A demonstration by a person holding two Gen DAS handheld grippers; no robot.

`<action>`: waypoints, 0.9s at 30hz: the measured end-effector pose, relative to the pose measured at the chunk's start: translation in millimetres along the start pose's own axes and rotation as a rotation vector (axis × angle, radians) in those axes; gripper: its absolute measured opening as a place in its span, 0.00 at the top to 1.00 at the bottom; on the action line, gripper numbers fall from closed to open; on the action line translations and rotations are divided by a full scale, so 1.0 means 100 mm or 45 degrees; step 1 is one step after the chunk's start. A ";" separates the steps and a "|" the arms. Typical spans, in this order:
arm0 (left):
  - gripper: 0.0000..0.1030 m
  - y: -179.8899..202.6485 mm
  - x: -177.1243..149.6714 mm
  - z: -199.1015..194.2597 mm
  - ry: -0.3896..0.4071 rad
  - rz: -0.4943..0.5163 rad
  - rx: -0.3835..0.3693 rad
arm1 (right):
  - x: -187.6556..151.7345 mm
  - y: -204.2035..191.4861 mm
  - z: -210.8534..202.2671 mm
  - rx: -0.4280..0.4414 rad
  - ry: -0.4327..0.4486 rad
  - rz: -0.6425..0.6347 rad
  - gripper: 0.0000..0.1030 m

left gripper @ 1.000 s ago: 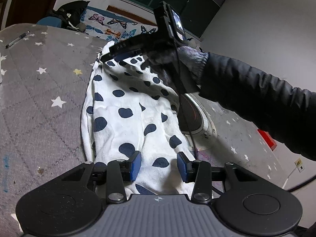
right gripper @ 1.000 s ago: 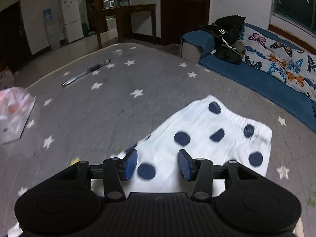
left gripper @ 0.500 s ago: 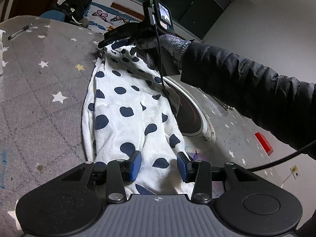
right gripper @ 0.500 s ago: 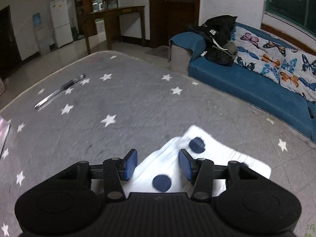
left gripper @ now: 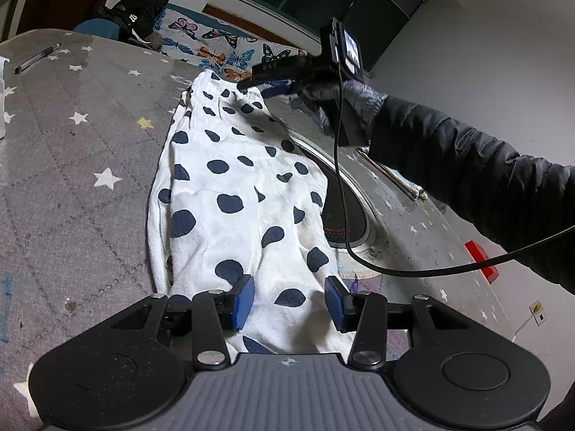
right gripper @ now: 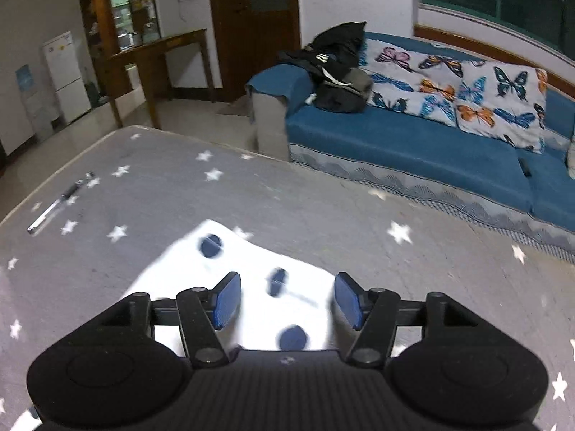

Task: Fold clothes
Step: 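Grasp the waistband edge with the right gripper, then lift the waistband and fold it over toward the cuffs with the right gripper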

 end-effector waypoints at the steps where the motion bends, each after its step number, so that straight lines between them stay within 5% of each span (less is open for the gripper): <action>1: 0.53 0.00 0.00 0.00 -0.002 0.001 0.003 | -0.03 0.04 0.02 0.011 -0.003 0.015 0.42; 10: 0.51 0.04 0.02 0.02 -0.015 0.004 0.024 | -0.18 0.09 0.17 0.023 0.044 0.015 0.39; 16: 0.48 0.07 0.03 0.03 -0.013 0.007 0.037 | -0.19 0.14 0.13 0.051 0.067 0.087 0.77; 27: 0.41 0.18 0.08 -0.13 0.049 0.042 0.084 | -0.09 0.05 -0.31 0.138 0.163 0.170 0.87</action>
Point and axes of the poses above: each gripper's, at about its wrist camera, not at the fingertips, and z roughly the way its jaws point, y to its right, x to its top, the point moved 3 cm from there along z, roughly the way its jaws point, and after that the axes turned 6 degrees about y, right-handed, at the moved point
